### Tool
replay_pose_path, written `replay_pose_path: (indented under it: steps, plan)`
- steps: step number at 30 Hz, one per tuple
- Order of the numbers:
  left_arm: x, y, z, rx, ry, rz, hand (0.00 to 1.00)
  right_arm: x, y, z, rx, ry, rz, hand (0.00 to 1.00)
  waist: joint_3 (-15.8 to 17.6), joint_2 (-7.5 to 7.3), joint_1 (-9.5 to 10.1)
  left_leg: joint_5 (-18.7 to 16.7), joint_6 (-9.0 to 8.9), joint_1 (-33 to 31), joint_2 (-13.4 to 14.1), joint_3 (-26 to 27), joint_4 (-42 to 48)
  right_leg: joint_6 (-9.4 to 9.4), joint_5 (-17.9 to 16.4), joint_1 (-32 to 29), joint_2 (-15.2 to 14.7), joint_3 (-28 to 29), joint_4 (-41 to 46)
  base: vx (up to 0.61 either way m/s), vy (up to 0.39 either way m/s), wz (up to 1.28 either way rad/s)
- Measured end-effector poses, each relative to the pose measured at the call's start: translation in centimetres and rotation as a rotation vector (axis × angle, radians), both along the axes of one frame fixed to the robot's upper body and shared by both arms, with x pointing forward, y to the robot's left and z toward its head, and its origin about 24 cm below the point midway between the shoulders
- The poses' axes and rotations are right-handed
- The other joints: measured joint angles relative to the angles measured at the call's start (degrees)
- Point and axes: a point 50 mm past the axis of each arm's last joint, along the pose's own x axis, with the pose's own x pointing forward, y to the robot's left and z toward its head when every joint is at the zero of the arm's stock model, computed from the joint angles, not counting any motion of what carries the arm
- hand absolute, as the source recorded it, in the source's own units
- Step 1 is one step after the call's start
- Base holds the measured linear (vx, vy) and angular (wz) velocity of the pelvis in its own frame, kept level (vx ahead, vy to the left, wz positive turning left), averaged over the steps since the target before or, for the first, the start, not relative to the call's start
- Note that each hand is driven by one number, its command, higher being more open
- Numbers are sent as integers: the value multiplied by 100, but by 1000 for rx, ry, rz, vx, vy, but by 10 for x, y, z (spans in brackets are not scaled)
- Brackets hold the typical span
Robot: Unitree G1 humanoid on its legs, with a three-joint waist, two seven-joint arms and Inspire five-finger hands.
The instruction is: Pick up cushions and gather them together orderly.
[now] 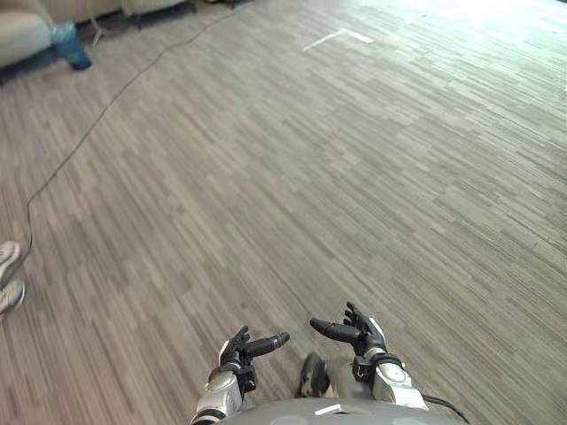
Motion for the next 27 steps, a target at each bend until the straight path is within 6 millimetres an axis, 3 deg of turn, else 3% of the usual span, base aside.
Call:
replay_pose_path:
  steps: [1, 2, 3, 4, 6, 7, 8, 9, 10, 11, 13, 14, 15, 16, 17, 18, 19, 20, 21, 22, 24, 25, 26, 27]
  plan:
    - [3, -1, 2, 4, -16, -6, 100, -2, -2, -1, -1, 4, -12, 100, -25, -13, 57, 156, -168, -126, -307, -404, -1040, 177, -112, 111, -116, 337, -115, 491, 239, -108]
    - [3, -1, 2, 4, -16, -6, 100, -2, -2, -1, -1, 4, -12, 100, -25, -13, 57, 156, -168, -126, -307, -404, -1040, 177, -112, 111, -116, 337, -115, 399, 224, -122]
    - [1, -2, 0, 5, -8, -8, 100, -8, -5, -3, -5, 16, -22, 100, -118, 93, 90, 392, -194, -214, -348, -517, -1737, 310, -333, 203, -129, 653, -121, 428, 258, -114]
    - [-2, -3, -1, 1, 5, -3, 100, -12, -5, -4, -4, 30, -29, 100, -233, 120, 119, 954, -71, -202, -386, -581, -1482, 421, -603, 280, -203, 973, 74, 650, 356, -130]
    - [-4, 3, -2, 20, 20, -3, 100, -20, -4, -6, -4, 46, -17, 100, -421, -182, 60, 519, -15, -125, -493, -316, -1148, 550, -721, 65, -483, 1101, 784, 601, 300, -65]
    - [-4, 4, -3, 23, 24, -4, 100, -22, -4, -7, -4, 51, -18, 100, -453, -244, 80, 403, -23, -61, -498, -225, -1111, 568, -729, -99, -517, 1102, 1191, 615, 333, -66]
    - [-4, 9, -3, 39, 32, -7, 100, -22, -3, -7, -4, 50, -12, 100, -455, -408, 94, 85, 55, 313, -605, 46, -1137, 926, -505, -777, -663, 1016, 2918, 508, 286, -56]
    - [-5, 10, -3, 42, 36, -9, 100, -22, -3, -7, -4, 50, -12, 100, -451, -435, 82, 23, 73, 413, -638, 71, -1165, 1052, -381, -934, -707, 985, 3243, 506, 273, -59]
    - [-6, 10, -6, 52, 72, -33, 100, -19, -6, -6, -12, 39, -8, 100, -378, -459, -18, -221, 145, 988, -793, 180, -1376, 1258, 291, -1562, -945, 739, 4862, 520, 193, -23]
    - [-10, 8, -9, 50, 100, -50, 100, -14, -8, -4, -18, 25, -1, 100, -338, -399, -106, -351, 154, 1420, -808, 185, -1545, 1064, 170, -1848, -1018, 463, 5464, 521, 161, -18]
    - [-13, 3, -12, 50, 121, -83, 100, -10, -9, -2, -25, 5, 10, 100, -308, -300, -135, -385, 164, 1961, -794, 190, -1934, 815, -43, -2232, -1013, 36, 5647, 483, 99, 2]
    - [-14, -1, -13, 50, 131, -110, 100, -4, -11, 0, -31, -16, 21, 100, -247, -202, -160, -373, 153, 2357, -723, 202, -2279, 611, -280, -2561, -962, -357, 5381, 570, 33, 12]
    - [-15, -4, -15, 48, 141, -126, 100, 3, -12, 2, -36, -40, 28, 100, -188, -102, -191, -362, 141, 2673, -599, 228, -2505, 524, -414, -2906, -838, -673, 4730, 588, 3, 17]
    - [-16, -4, -15, 48, 146, -125, 100, 5, -12, 4, -36, -51, 29, 100, -181, -91, -219, -362, 141, 2767, -567, 244, -2575, 514, -422, -3046, -807, -767, 4431, 606, -48, 18]
    - [-19, -2, -16, 51, 156, -122, 100, 11, -11, 6, -35, -75, 34, 100, -166, -90, -271, -362, 140, 3036, -510, 306, -2795, 554, -350, -3384, -734, -906, 3551, 766, -130, 13]
    - [-20, -2, -17, 55, 163, -126, 100, 14, -11, 8, -33, -84, 38, 100, -155, -104, -290, -362, 140, 3248, -500, 325, -2971, 623, -48, -3524, -678, -925, 2689, 641, -119, 15]
    - [-22, -1, -17, 61, 171, -134, 100, 16, -10, 8, -29, -90, 43, 100, -137, -134, -338, -367, 131, 3485, -572, 316, -3136, 588, 893, -3464, -634, -935, 1928, 818, -185, 2]
    - [-24, -3, -19, 57, 186, -148, 100, 20, -13, 8, -37, -85, 49, 100, -100, 75, -355, -291, 117, 3708, -373, 288, -3217, 204, 1133, -3263, -435, -1045, 1900, 657, -176, -11]
    - [-21, -6, -18, 49, 174, -158, 100, 23, -14, 8, -35, -84, 41, 100, -68, 79, -342, 53, 51, 3671, -418, 250, -3127, 161, 901, -3312, -442, -954, 2082, 886, -271, -29]
    - [-21, -16, -19, 20, 173, -165, 100, 24, -19, 8, -36, -80, 6, 100, -63, 109, -375, 501, -167, 3674, -462, 119, -2947, 66, 610, -3279, -504, -939, 2314, 465, -174, -23]
    - [-21, -18, -19, 20, 173, -171, 100, 20, -21, 7, -40, -67, 0, 100, -82, 158, -419, 743, -342, 3543, -377, -57, -2447, 70, 410, -3055, -473, -974, 2213, 373, -157, 1]
    - [-20, -21, -19, 17, 168, -177, 100, 18, -22, 6, -41, -58, 0, 100, -73, 177, -423, 874, -464, 3301, -276, -244, -1808, 78, 313, -2816, -430, -1000, 2037, 571, -253, 23]
    - [-16, -24, -17, -1, 147, -154, 100, 14, -24, 5, -45, -44, 3, 100, -56, 213, -412, 1188, -836, 2497, -27, -747, 40, 94, 240, -2324, -282, -1076, 1640, 438, -198, 20]
    - [-15, -24, -16, 0, 141, -155, 100, 13, -24, 5, -46, -42, 2, 100, -55, 214, -402, 1183, -884, 2361, 23, -787, 400, 97, 236, -2243, -254, -1086, 1573, 585, -234, 12]
